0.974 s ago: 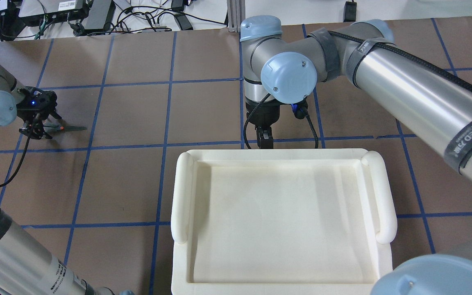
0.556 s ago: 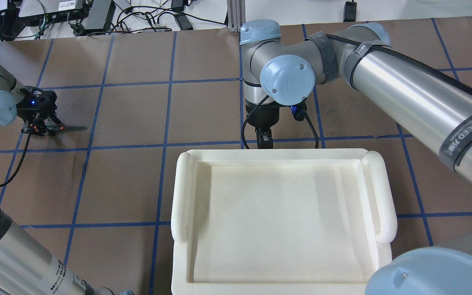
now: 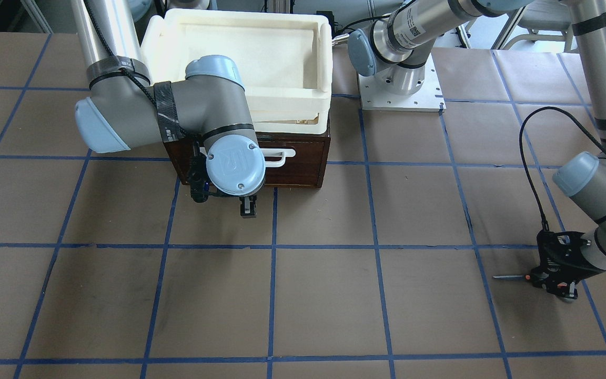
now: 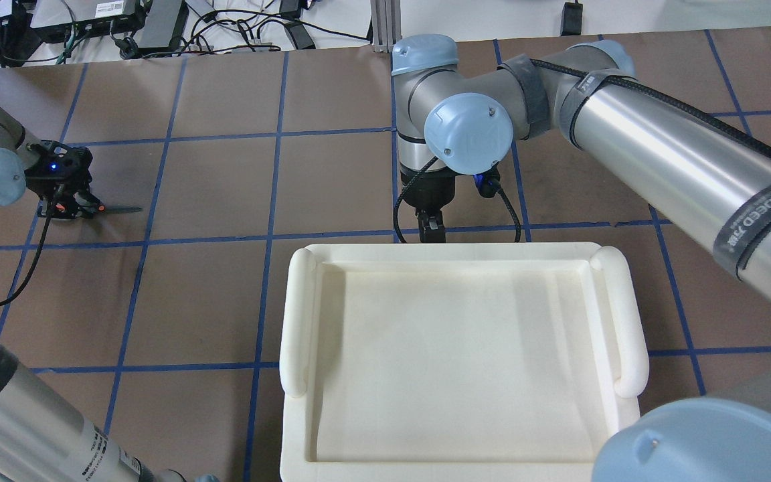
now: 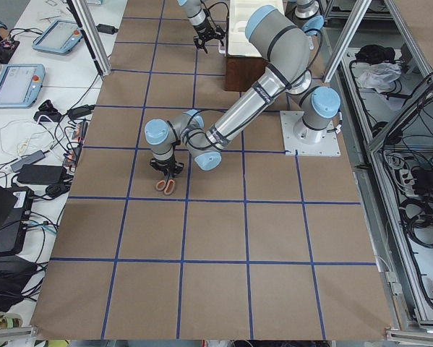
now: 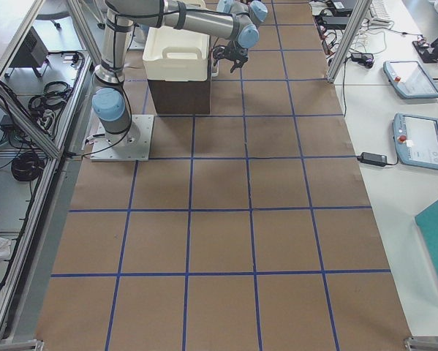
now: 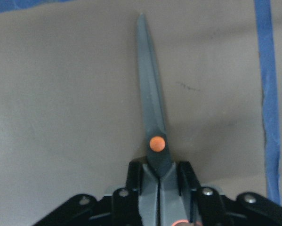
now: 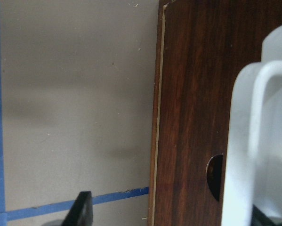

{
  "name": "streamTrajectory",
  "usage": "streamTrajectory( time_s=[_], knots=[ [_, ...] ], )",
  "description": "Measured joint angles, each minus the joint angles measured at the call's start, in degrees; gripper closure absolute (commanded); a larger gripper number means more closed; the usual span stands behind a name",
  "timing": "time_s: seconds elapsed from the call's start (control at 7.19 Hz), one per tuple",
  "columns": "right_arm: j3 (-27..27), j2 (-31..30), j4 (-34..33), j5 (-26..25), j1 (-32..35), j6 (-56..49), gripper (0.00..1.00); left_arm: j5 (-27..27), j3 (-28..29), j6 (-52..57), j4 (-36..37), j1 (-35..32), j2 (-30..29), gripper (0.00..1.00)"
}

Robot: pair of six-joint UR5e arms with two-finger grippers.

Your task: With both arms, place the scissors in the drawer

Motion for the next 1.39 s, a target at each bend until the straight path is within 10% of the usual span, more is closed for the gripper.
streamTrajectory(
  time_s=[1.39],
  knots=[
    [-2.8, 0.5, -9.7, -1.1, -0.1, -9.6, 0.00, -1.2, 1.2, -4.6, -10.4, -4.7, 10.9, 1.00]
  ],
)
